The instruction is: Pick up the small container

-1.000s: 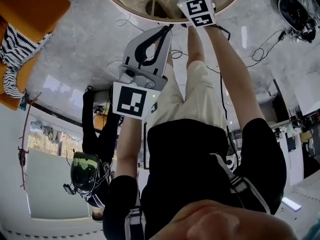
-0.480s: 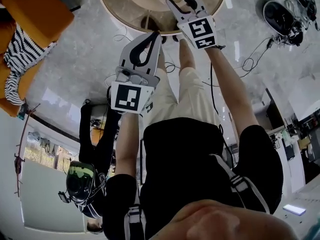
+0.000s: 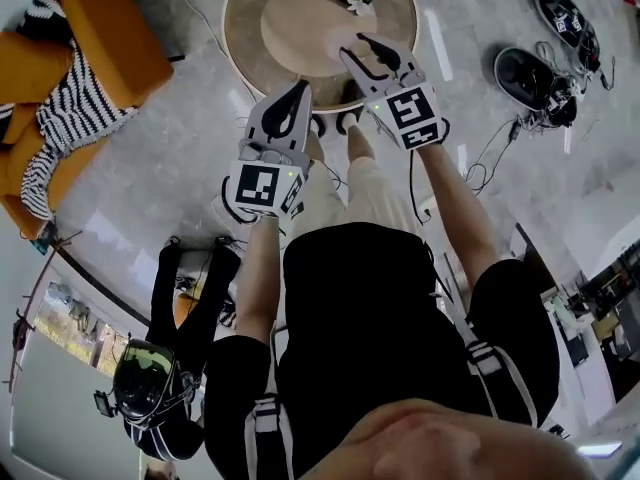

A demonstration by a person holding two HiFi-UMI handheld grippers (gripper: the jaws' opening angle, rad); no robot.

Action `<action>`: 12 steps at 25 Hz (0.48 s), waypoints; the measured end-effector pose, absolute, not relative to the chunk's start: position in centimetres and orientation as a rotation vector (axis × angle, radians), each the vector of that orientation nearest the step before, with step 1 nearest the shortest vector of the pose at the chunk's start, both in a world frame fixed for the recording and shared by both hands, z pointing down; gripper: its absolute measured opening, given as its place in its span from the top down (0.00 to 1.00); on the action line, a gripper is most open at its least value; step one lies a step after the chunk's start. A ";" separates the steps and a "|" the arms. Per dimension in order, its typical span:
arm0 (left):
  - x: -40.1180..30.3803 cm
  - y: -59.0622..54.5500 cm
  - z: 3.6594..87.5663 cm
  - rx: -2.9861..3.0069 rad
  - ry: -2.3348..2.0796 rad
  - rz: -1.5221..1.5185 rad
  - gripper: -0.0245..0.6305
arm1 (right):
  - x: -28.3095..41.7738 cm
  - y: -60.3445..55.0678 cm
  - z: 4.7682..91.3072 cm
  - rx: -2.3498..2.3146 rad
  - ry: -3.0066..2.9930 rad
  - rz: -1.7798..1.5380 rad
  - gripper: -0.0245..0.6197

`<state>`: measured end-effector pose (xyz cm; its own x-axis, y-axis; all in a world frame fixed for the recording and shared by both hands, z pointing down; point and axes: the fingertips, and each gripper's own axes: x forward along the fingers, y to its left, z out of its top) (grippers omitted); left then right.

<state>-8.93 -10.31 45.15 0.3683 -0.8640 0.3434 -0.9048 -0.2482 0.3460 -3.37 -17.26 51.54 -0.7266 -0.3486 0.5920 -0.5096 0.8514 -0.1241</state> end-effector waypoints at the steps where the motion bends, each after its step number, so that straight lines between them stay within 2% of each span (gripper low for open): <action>1: -8.8 -10.6 44.3 2.159 -1.538 0.102 0.93 | -3.2 -17.6 50.0 0.617 -2.463 0.359 0.75; 12: -9.3 -13.2 34.0 2.264 -1.598 0.014 0.94 | -1.5 -18.5 34.5 0.517 -2.564 0.314 0.75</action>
